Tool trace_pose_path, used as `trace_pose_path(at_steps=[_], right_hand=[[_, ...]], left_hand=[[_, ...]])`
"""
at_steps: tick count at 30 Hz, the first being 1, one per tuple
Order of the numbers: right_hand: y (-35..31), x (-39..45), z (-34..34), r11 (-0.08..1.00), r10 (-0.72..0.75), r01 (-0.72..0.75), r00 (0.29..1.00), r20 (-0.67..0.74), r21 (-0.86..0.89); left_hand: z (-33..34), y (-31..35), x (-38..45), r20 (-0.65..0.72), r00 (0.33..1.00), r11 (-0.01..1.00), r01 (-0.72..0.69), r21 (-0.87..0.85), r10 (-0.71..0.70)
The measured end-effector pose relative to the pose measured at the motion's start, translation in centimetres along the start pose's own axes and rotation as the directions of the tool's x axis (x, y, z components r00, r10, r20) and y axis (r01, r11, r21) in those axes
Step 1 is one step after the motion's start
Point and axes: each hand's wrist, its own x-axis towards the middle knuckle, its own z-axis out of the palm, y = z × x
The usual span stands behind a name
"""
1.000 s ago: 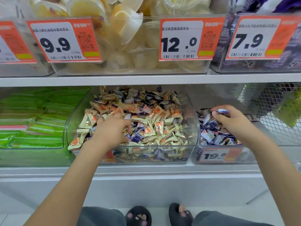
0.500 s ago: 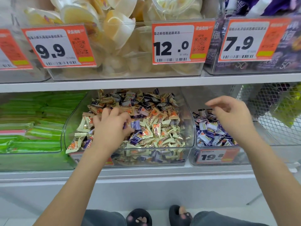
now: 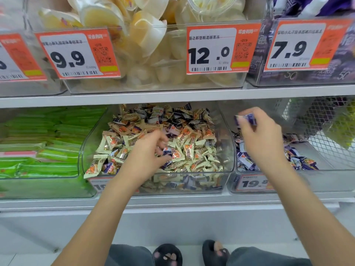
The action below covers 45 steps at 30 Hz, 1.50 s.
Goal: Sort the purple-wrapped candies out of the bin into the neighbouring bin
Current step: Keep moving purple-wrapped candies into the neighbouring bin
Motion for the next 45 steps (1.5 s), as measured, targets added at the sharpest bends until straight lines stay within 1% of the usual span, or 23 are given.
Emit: trace_pose_path(at_steps=[2,4,8,11,13,15,17,20,21,24,25,27,29,31,32,33,34,35,37,38,41,43,45], right_hand=[[2.1,0.4,-1.0,0.968,0.130,-0.103,0.986,0.107,-0.229],[2.4,0.3,-0.7,0.955,0.196,-0.147,0.964,0.177,-0.257],[-0.4,-0.1,0.8,0.989,-0.015,0.027,0.997,0.082,-0.142],[-2.2,-0.7,2.0,0.995,-0.101,0.102,0.994,0.044,-0.015],[-3.0,-1.2,2.8,0.985,-0.158,0.155,0.987,0.035,0.081],[-3.6,-1.8,3.6,0.965,-0.228,0.212,0.969,0.091,0.156],[-3.7,-2.5,4.5,0.951,-0.274,0.228,0.934,0.230,0.207],[-3.3,-3.3,5.8,0.957,-0.271,0.179,0.837,0.476,0.230],[-3.2,-3.3,6.1,0.955,-0.264,0.149,0.822,0.505,0.257],[-3.7,-3.2,6.6,0.908,-0.200,-0.029,0.846,0.493,0.418],[-3.9,-3.1,6.5,0.893,-0.179,-0.064,0.858,0.481,0.446],[-3.9,-2.7,6.0,0.898,-0.161,-0.040,0.897,0.411,0.438],[-3.2,-1.7,4.6,0.907,-0.111,0.003,0.966,0.233,0.422],[-1.6,-0.3,2.3,0.935,-0.022,0.041,0.998,-0.057,0.353],[-0.5,0.4,1.0,0.971,-0.016,0.060,0.982,-0.188,0.231],[0.7,1.0,-0.1,0.997,-0.019,0.036,0.969,-0.246,0.065],[1.8,1.3,-0.9,0.995,0.000,-0.021,0.978,-0.210,-0.100],[2.6,1.5,-1.2,0.966,0.054,-0.080,0.992,-0.110,-0.247],[2.5,1.2,-0.7,0.917,0.157,-0.128,0.987,0.045,-0.378],[1.9,1.0,-0.1,0.920,0.130,-0.098,0.990,0.058,-0.378],[-1.5,0.6,2.4,0.959,-0.126,0.126,0.992,0.015,-0.253],[-3.4,0.3,4.6,0.970,-0.214,0.228,0.965,0.155,-0.084],[-4.3,-0.3,7.0,0.960,-0.258,0.282,0.887,0.382,-0.006]], left_hand=[[-0.1,-1.6,0.2,0.118,0.990,0.948,0.043,0.316,-0.084],[0.0,-1.9,0.8,0.154,0.979,0.905,0.059,0.422,-0.135],[0.7,-1.5,2.2,0.216,0.966,0.845,0.008,0.535,-0.146],[0.8,-1.4,2.2,0.177,0.978,0.894,0.020,0.447,-0.110],[0.6,-1.5,1.8,0.057,0.997,0.941,0.022,0.337,-0.043],[0.2,-1.3,1.1,-0.057,0.998,0.981,0.005,0.193,0.006],[0.0,-0.6,0.6,-0.072,0.997,0.998,-0.003,0.061,0.007],[-0.3,0.5,0.2,-0.086,0.996,0.997,-0.019,-0.073,0.013],[-0.4,1.0,0.2,-0.085,0.996,0.992,-0.024,-0.121,0.013],[0.2,2.3,0.0,-0.051,0.998,0.965,-0.050,-0.259,0.038],[0.5,2.7,-0.1,-0.045,0.999,0.954,-0.040,-0.296,0.027],[0.8,3.1,0.0,-0.021,0.999,0.912,0.014,-0.410,-0.025],[0.8,2.8,0.2,0.019,0.998,0.853,0.061,-0.518,-0.060],[0.6,1.9,0.4,0.003,0.998,0.909,0.065,-0.412,-0.070],[0.5,1.2,0.5,-0.008,0.997,0.952,0.069,-0.297,-0.075],[0.4,0.6,0.4,-0.015,0.997,0.981,0.074,-0.182,-0.078],[0.4,0.0,0.4,-0.014,0.996,0.992,0.084,-0.098,-0.086],[0.3,-0.4,0.4,-0.010,0.995,0.994,0.094,-0.049,-0.095],[0.2,-1.1,0.3,-0.025,0.995,0.995,0.100,0.024,-0.099],[0.0,-1.3,0.3,-0.044,0.994,0.993,0.101,0.056,-0.098],[-0.7,-2.2,0.4,-0.119,0.984,0.988,0.139,0.071,-0.130],[-1.1,-2.8,0.3,-0.155,0.975,0.981,0.173,0.092,-0.158],[-1.3,-3.1,0.2,-0.136,0.977,0.977,0.182,0.112,-0.166]])
